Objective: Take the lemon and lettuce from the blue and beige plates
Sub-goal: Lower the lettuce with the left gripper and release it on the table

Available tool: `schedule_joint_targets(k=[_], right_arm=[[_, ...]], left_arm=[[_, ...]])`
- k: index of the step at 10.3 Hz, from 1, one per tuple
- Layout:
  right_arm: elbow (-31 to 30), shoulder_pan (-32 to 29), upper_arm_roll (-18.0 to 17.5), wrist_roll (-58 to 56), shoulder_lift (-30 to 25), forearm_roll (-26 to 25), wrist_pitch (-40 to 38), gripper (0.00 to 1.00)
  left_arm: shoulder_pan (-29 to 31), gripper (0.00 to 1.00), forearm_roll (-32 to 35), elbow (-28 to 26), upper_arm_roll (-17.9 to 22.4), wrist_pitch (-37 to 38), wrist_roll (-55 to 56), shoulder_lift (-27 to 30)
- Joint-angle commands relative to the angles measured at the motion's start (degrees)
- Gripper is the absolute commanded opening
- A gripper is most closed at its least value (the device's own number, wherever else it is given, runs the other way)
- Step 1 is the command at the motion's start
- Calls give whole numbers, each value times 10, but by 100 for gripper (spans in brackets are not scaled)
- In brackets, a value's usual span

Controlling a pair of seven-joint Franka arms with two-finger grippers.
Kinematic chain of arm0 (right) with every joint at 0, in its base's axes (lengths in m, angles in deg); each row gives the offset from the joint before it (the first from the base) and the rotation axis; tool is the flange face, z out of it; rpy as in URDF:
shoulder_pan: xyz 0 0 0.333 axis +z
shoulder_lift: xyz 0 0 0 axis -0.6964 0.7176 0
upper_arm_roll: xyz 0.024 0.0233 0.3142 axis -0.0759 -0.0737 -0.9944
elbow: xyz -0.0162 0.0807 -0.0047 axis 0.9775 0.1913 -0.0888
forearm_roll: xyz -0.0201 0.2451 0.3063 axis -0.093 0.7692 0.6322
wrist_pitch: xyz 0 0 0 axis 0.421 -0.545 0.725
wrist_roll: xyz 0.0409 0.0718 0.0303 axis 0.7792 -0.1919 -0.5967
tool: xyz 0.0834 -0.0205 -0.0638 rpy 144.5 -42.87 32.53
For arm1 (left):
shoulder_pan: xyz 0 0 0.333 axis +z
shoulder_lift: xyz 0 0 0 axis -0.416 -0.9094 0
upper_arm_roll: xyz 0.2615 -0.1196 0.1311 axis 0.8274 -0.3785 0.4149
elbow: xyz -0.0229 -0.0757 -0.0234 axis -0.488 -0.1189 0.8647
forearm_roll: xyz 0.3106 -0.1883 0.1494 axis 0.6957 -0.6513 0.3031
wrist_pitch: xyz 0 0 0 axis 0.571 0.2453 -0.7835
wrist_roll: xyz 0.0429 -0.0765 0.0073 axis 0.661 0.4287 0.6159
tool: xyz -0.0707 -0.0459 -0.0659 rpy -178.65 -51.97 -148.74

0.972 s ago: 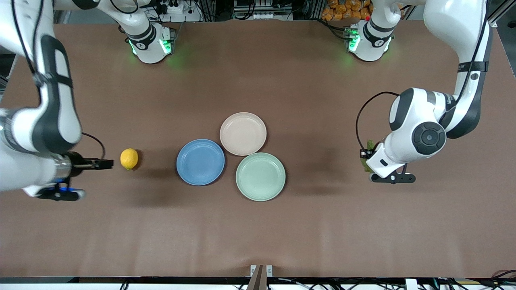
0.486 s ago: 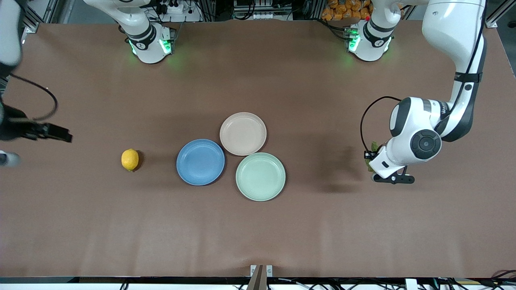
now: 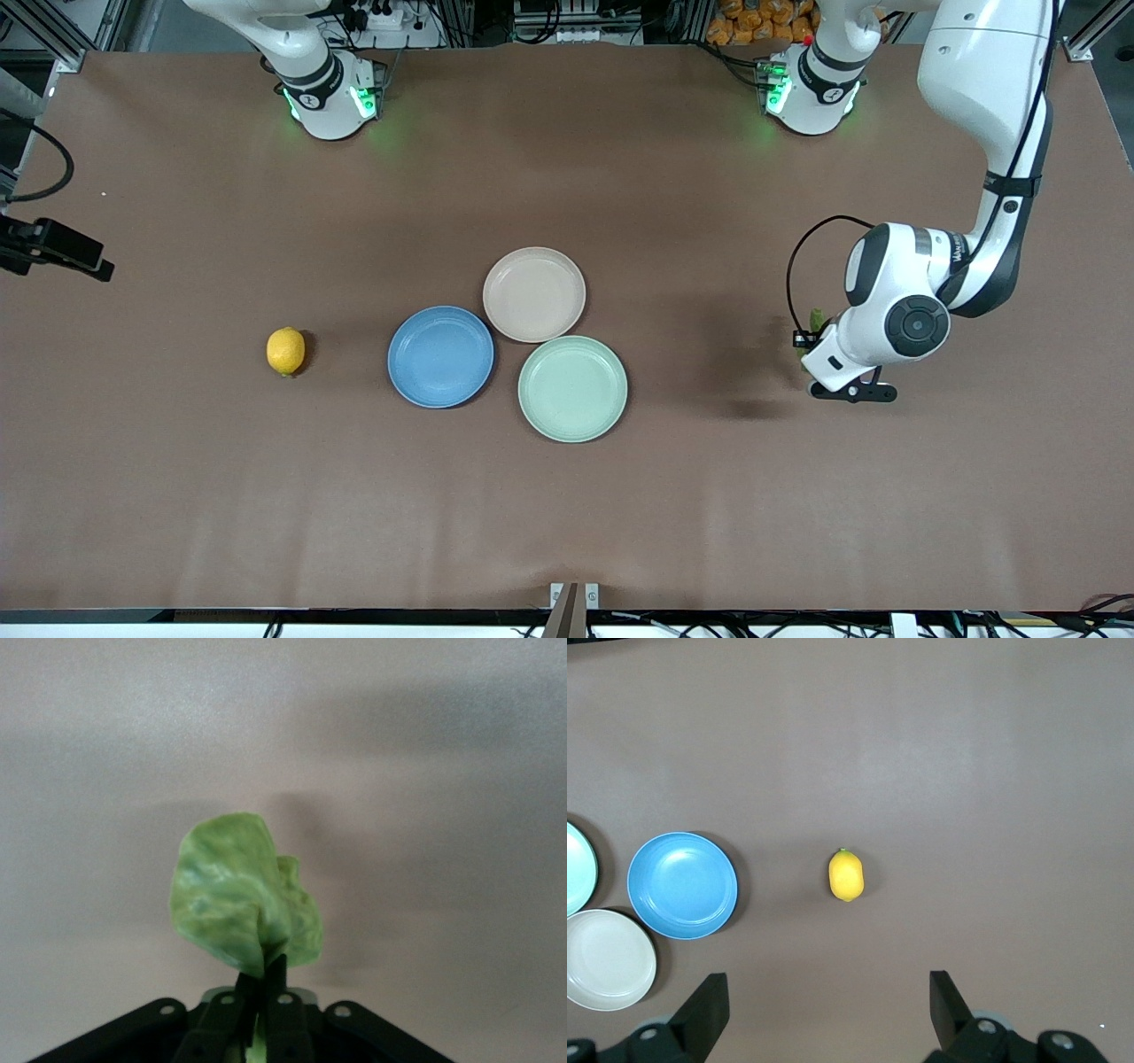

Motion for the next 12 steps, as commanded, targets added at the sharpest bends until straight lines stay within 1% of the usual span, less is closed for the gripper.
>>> schedule_joint_targets(k=[1,3,4,6,7,8,9,10,11,12], right_arm=[[-19,-3,-7,10,-16,-9,2,100],[-46,-1,-8,10,-35,-9,7,100],[-47,-1,-8,10,-35,-9,9,100],[-60,-6,-7,9,-36,-7,8,100],[-63,-6,-7,9,-40,-7,13,100],[-71,-3,-6,9,-47,-8,14,100],[-113,-2,-6,9,-74,-8,44,100],[-175,-4,-6,8,-112,-8,90,100],[-190,-6,-6,8,-120,-8,95,100],[-191,-6,-6,8,-120,-8,97,100]], left_arm=[[-5,100,6,8,6,1,-2,22],[-5,100,7,26,9,26,-4,49],[-8,100,12,53,9,64,-6,63],[-18,100,13,155,12,193,-7,67],[-18,100,11,184,13,228,-7,76],[-20,100,12,185,15,236,-7,96],[-32,100,12,188,21,249,-7,108],[-34,100,6,189,28,260,-8,126],[-33,100,6,189,28,262,-8,143],[-31,100,6,187,29,263,-8,162]])
